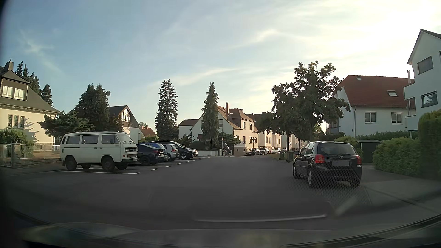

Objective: Follow the waypoints while adhering to traffic rules and regulations

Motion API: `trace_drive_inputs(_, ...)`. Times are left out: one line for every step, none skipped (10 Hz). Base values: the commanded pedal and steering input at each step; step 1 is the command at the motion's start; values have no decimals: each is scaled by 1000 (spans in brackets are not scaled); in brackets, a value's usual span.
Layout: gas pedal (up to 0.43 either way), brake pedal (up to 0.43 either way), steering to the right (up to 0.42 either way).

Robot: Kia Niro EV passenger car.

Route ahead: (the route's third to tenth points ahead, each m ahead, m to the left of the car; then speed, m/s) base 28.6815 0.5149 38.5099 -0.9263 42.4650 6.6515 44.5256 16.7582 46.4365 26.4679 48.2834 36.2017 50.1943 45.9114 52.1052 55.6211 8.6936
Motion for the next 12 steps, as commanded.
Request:
trace_drive_inputs(189, 30, 24)
trace_drive_inputs(98, 30, 25)
trace_drive_inputs(39, 30, 25)
trace_drive_inputs(0, 30, 25)
trace_drive_inputs(0, 30, 25)
trace_drive_inputs(0, 30, 25)
trace_drive_inputs(0, 30, 25)
trace_drive_inputs(0, 30, 25)
trace_drive_inputs(0, 30, 24)
trace_drive_inputs(0, 30, 22)
trace_drive_inputs(0, 61, 21)
trace_drive_inputs(0, 91, 21)
